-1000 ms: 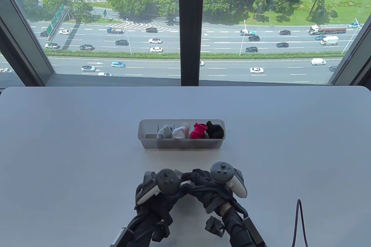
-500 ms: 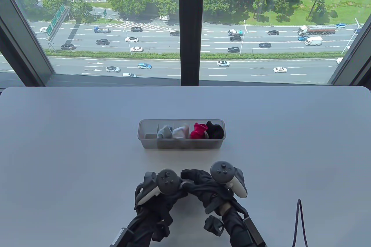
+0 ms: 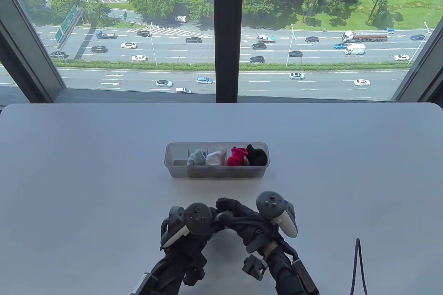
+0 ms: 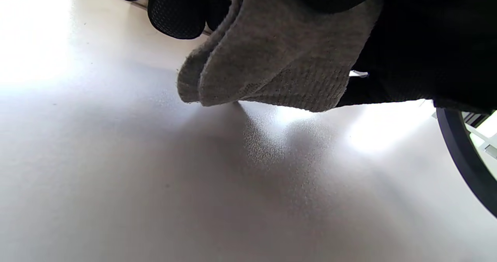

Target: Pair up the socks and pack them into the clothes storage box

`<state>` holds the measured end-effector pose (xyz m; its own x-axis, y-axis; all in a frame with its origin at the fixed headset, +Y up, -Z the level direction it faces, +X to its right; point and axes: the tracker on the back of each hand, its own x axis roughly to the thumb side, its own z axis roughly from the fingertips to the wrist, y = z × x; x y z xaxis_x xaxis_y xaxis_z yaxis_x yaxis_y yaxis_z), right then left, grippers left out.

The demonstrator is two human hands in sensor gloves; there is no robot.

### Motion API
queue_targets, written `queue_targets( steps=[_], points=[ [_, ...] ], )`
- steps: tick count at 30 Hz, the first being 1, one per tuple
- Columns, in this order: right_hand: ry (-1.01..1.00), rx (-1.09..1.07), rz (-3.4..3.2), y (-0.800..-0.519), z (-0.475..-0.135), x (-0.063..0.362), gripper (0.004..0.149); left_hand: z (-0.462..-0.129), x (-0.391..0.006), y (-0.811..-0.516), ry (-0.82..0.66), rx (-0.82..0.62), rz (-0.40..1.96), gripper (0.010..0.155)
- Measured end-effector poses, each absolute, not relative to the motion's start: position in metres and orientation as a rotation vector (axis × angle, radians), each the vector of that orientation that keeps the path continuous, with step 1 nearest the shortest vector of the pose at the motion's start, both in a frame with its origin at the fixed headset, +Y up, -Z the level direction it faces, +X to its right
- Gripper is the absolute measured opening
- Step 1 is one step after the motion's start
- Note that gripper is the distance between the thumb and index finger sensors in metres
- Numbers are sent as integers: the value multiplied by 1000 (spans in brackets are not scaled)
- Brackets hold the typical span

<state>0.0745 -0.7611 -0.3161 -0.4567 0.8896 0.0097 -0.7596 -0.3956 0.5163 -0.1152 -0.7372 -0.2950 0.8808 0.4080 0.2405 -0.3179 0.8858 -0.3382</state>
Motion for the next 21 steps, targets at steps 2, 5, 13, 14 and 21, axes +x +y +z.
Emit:
queue_targets(
  steps=[2,5,13,14,21],
  points=[
    [498,332,2047,-759,-317,74,46,-294,-113,-738,-314,-302,370,53],
    [445,280,2058,-759,-314,76,46,-294,-113,-736,-284,-313,329,71],
    [521,346,1960,-762,-314,74,53,-296,-117,-736,-274,-283,362,51],
    [549,404,1959,-762,-315,74,59,-297,-118,-736,-277,-297,377,50],
    [375,252,2102,-757,-314,77,53,-290,-111,-729,-251,-182,311,73]
  ],
)
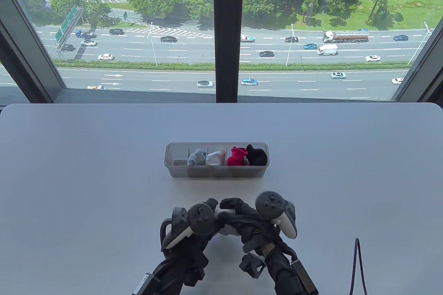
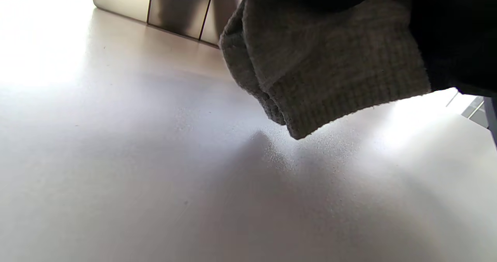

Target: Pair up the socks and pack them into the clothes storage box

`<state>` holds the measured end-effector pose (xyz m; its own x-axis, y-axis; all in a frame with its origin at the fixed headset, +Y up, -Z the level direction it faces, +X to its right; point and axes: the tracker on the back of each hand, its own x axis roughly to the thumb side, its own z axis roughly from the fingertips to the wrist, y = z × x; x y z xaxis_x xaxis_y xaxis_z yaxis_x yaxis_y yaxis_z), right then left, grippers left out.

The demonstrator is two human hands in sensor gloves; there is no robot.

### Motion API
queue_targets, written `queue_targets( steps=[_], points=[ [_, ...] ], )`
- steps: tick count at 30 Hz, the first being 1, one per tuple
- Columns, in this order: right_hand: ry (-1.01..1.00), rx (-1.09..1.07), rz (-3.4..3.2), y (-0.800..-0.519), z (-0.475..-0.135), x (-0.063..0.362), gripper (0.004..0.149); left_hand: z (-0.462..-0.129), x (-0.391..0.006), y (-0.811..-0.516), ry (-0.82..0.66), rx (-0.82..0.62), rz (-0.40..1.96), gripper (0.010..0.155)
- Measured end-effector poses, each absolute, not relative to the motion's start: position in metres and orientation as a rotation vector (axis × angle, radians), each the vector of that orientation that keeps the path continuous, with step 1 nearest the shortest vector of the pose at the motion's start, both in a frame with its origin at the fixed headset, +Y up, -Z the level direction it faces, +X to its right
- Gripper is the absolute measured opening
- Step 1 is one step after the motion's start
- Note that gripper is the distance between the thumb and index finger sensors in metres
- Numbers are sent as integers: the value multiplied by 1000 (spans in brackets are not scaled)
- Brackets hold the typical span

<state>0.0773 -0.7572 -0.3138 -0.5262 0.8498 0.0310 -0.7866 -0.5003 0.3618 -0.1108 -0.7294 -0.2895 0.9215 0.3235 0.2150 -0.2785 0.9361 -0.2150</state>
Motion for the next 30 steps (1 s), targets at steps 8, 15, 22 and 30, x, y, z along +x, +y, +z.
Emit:
queue_targets(
  steps=[8,15,22,30],
  points=[
    [452,310,1932,-756,-311,69,54,-287,-105,-725,-252,-127,234,75],
    [449,409,2048,-751,-309,61,61,-292,-115,-727,-231,-116,196,55],
    [355,316,2148,-751,-311,70,48,-286,-110,-723,-265,-37,202,73],
    [433,320,1957,-753,-311,70,57,-286,-106,-726,-327,-107,205,58]
  ],
)
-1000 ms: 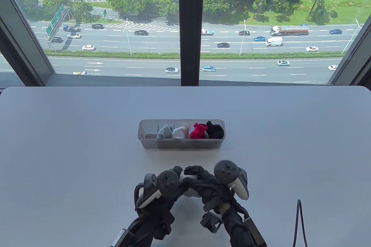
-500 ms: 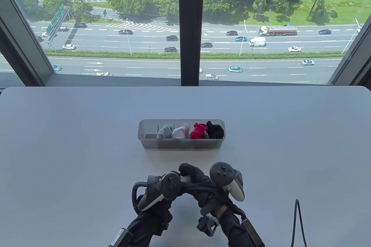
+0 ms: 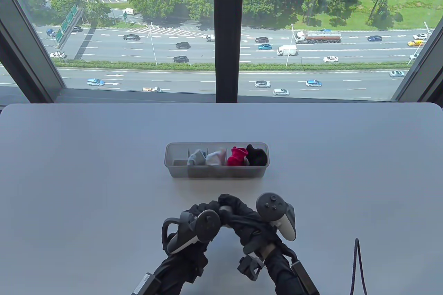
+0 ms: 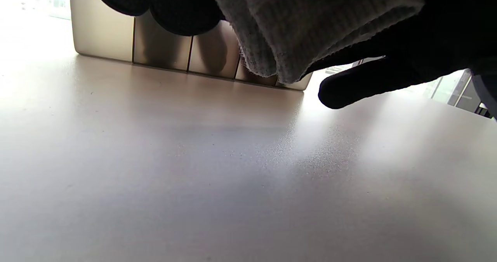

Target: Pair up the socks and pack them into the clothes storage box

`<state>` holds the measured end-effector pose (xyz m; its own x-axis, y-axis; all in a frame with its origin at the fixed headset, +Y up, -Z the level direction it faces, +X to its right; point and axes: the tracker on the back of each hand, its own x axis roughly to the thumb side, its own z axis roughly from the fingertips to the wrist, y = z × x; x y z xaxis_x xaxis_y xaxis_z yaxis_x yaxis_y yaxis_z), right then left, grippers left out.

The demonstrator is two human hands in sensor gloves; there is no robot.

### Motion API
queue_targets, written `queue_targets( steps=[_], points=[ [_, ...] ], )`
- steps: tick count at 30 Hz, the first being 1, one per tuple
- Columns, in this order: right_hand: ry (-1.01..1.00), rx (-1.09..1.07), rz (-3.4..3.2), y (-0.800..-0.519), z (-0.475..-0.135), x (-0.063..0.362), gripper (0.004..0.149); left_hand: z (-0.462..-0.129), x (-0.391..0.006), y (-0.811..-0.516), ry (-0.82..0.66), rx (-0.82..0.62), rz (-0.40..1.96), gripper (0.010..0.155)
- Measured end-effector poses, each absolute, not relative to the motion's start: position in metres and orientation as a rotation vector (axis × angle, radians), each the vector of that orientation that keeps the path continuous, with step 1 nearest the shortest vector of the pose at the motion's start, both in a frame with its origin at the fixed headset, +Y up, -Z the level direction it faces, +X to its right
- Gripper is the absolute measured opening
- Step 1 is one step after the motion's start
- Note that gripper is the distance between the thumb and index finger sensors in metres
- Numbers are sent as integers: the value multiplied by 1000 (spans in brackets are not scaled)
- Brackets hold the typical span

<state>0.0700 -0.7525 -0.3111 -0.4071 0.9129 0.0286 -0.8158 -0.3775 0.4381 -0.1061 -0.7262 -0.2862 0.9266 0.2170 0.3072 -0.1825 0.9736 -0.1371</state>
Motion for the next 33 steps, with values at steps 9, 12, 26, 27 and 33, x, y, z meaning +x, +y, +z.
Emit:
queue_targets(
  steps=[9,12,26,27,33],
  points=[
    [414,331,2046,-755,-310,69,52,-287,-107,-723,-310,-121,176,65],
    [475,376,1964,-755,-309,66,64,-290,-111,-722,-309,-144,200,56],
    [257,235,2037,-746,-310,81,50,-279,-98,-715,-362,-40,176,66],
    [262,239,2016,-746,-310,81,50,-280,-98,-715,-360,-74,172,68],
    [410,362,1957,-749,-310,69,57,-283,-105,-717,-287,-44,148,65]
  ],
)
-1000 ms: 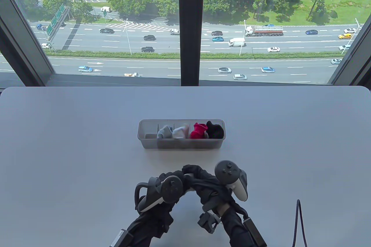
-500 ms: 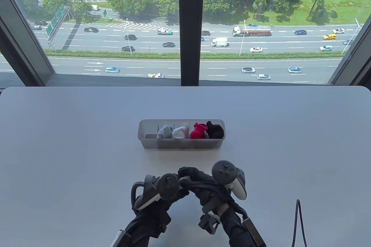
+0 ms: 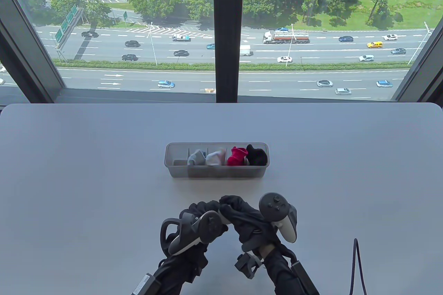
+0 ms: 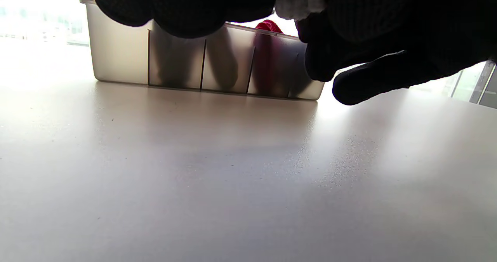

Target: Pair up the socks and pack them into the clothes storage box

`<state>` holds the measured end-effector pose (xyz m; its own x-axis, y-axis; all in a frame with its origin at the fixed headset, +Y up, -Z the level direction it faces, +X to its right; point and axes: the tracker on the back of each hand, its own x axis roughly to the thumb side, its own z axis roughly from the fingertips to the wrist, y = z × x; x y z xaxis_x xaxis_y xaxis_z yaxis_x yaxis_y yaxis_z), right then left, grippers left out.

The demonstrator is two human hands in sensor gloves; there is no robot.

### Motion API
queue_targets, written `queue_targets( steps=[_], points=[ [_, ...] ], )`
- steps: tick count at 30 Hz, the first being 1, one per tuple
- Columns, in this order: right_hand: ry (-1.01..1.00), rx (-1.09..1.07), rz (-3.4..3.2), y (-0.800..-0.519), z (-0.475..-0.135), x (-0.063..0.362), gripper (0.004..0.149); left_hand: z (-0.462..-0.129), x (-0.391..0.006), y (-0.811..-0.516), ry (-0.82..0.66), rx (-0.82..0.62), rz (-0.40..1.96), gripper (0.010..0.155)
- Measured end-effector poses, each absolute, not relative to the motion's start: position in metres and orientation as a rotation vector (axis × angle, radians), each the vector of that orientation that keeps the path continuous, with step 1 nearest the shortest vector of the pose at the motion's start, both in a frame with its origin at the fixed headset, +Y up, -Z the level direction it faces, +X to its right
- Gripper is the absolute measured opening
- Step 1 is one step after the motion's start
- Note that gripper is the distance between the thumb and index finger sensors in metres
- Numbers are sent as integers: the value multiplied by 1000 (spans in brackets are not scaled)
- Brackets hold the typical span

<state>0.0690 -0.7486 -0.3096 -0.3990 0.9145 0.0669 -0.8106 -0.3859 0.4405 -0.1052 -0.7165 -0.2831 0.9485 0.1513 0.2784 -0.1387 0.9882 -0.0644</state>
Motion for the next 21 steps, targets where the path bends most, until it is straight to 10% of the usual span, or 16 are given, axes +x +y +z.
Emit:
queue_targets(
  steps=[21],
  points=[
    [355,319,2001,-744,-314,75,57,-288,-117,-716,-337,-121,286,77]
  ],
)
